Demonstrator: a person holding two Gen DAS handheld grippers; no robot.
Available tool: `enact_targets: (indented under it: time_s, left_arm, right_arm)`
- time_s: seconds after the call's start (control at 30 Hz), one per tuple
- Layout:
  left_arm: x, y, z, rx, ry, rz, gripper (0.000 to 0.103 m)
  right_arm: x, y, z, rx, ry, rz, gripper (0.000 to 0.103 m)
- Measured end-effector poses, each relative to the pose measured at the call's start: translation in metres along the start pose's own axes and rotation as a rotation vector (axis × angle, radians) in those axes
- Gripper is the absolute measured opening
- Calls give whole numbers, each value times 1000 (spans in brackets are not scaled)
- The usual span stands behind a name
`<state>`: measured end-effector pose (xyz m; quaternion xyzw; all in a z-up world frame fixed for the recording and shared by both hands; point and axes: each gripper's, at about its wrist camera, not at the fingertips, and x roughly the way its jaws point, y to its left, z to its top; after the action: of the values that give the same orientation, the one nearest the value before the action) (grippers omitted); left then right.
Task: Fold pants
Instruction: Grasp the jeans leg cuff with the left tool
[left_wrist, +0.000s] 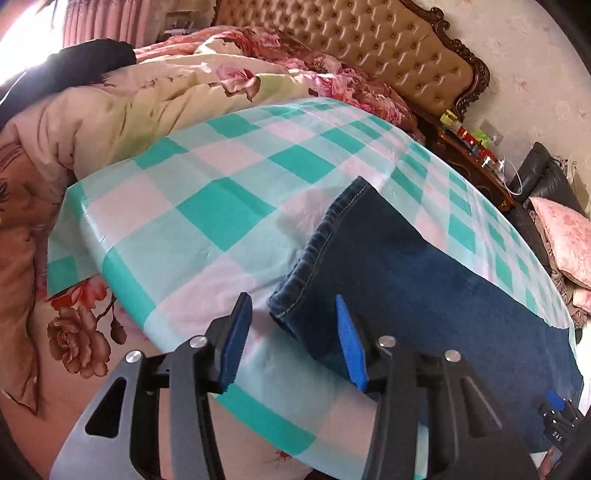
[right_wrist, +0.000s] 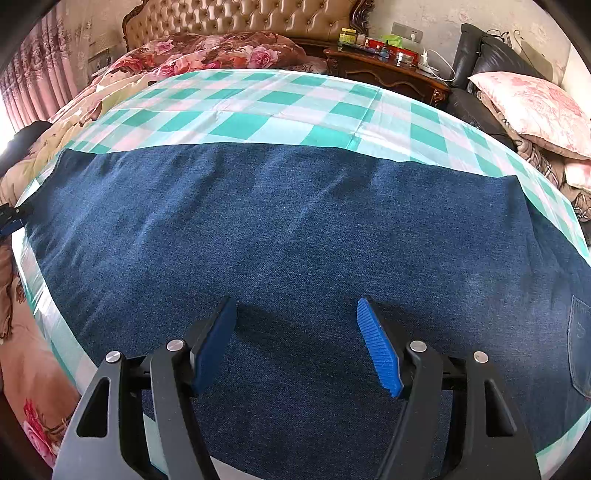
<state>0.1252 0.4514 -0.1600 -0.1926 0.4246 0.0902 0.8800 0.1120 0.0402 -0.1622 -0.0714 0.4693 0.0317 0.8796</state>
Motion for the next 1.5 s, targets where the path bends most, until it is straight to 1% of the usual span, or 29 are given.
enact_targets:
  time_s: [0.1,0.17,0.23,0.3,0.37,0.4,0.43,0.5,0.67,0.73,0.8,0.83,0.87,0.97,1.03,1.07,1.1,1.17,1.2,1.23,1.3,1.37,1.4,1.43,1.5]
  left_arm:
    - [4,-6,2,40,19,20,45]
    - [3,-10,2,63,32,22,39]
    - [2,-11,1,60,41,18,37]
    - [0,-11,-1,39,51,9,38]
    - [-3,-8,-4,-23,69,-33,38]
    - [-4,-6,-5,-47,77,-49,40]
    - [-3,-5,-5,-66,80,-54,40]
    - [1,-5,-3,-86,85,-45,40]
    - [12,-11,8,-75,100,-24,38]
    - [13,-10,12,-71,102,-27,24]
    - [14,-3,14,-119,107,-91,16]
    - [12,-3,15,-123,102,-98,13]
    - [8,-5,15,-110,89,-103,11]
    - [-11,-23,17,-26,33,-76,10]
    - [-24,-38,18,38,-4,-48,9]
    - [-32,-48,19,81,-22,-18,9]
    - [-43,-68,18,162,-55,35,9]
    - [-59,-99,14,286,-105,105,9]
    - [-71,-127,8,389,-148,157,9]
    - [-80,-150,2,468,-185,192,9]
    - [-97,-206,-23,634,-260,228,9]
    - [-105,-250,-53,753,-311,227,9]
    - [-107,-283,-84,847,-338,202,10]
    - [-107,-299,-104,898,-352,193,10]
    - [-99,-336,-160,1022,-385,162,10]
  right_arm:
    - [0,0,0,1,-1,-3,67]
    - [0,0,-1,1,-2,-4,67]
    - [0,0,0,1,-2,-4,67]
    - [0,1,-1,2,-3,-5,67]
    - [0,0,0,0,-2,-4,67]
    - [0,0,0,0,-1,-4,67]
    - [0,1,0,0,-2,-5,67]
    - [0,1,0,2,-2,-6,67]
    - [0,1,0,3,-1,-6,67]
    - [-1,0,0,4,2,-6,67]
    - [-1,1,0,-1,1,-6,67]
    - [-1,1,0,-5,2,-7,67]
    - [-1,2,1,-8,3,-7,67]
    - [0,1,4,-20,18,4,67]
    - [-1,-4,8,-1,28,39,66]
    - [-2,-7,10,11,30,60,65]
    - [-5,-11,13,29,28,84,65]
    - [-13,-18,18,58,18,106,65]
    - [-19,-25,20,78,8,123,65]
    - [-24,-32,22,98,0,139,66]
    - [-36,-54,26,170,-21,165,66]
    - [-45,-72,28,220,-36,175,66]
    - [-51,-85,27,255,-47,174,66]
    - [-55,-97,26,286,-53,167,66]
    - [-59,-122,20,351,-52,153,66]
